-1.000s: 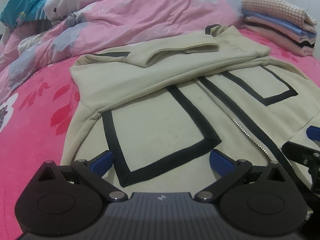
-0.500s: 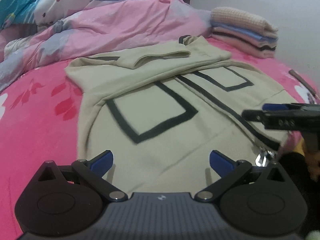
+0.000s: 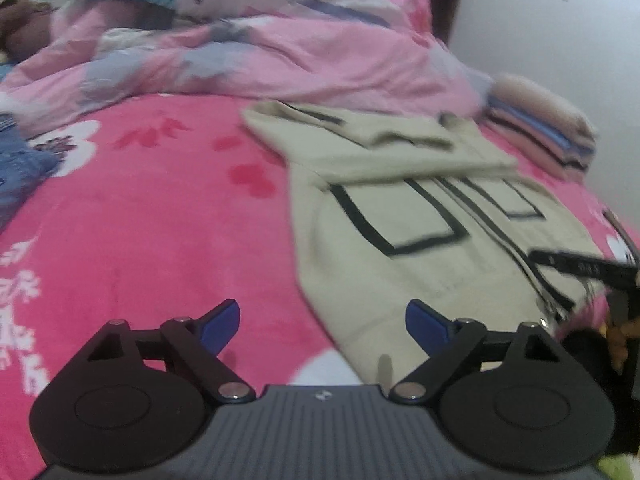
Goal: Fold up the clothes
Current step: 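Roll both grippers down to the hoodie hem and close them on it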
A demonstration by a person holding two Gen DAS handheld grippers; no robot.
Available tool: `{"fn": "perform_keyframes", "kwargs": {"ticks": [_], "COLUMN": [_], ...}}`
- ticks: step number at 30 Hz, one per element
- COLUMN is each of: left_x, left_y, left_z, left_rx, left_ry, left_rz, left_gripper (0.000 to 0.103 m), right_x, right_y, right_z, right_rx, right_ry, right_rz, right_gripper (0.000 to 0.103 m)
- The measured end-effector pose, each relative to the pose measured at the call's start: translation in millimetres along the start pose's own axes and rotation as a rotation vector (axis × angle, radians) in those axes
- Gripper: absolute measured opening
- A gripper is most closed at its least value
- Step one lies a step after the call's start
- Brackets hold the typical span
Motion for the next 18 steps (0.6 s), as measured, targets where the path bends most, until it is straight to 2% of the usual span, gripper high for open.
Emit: {"fn": "perform_keyframes", "kwargs": {"ticks": [3, 4, 8, 10, 12, 17, 18], "left_x": [-1, -1, -15, -23, -28, -33, -34], "left_y": [0, 1, 15, 20, 20, 23, 24], "left_z": [7, 9, 12, 12, 11, 9, 8], "left_rx": [-0.055, -0.076, -0.172, -0.196, -0.208, -0.260, -0.272], "left_ry": [-0.057, -0.077, -0.166, -0.191, -0.193, -0.202, -0.204], "left_rz": [0.031, 0.043, 0.173, 0.215, 0.229, 0.267, 0.278], "left_gripper": [0.077, 0.071, 0.049, 0.038, 0.035, 0.017, 0.017], "right_x": [0, 0, -1, -1, -1, -1, -1], "right_y": [-1, -1, -1, -1, -1, -1, -2], "right_z": [0, 0, 0, 1, 1, 0, 0], "right_rx": [-0.002, -0.003, -0.010, -0.013, -0.013, -0.011, -0.011], "right_ry": [0.002, 0.003, 0.001, 0.000, 0.000, 0.006, 0.013], "right_rz": [0.000, 0.000, -0.001, -0.001, -0.001, -0.002, -0.005], "right_gripper": [0.078, 0.078, 0.078, 0.078, 0.078, 0.078, 0.078]}}
Point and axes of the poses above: each gripper's, at about its wrist camera, not at the fingertips, and y roughly the way its jaws point, z to its left, x to its top, the point moved 2 cm from there along y, roughly the way its jaws point, and after that the axes turned 4 degrees about -z, right-handed, at the moved point
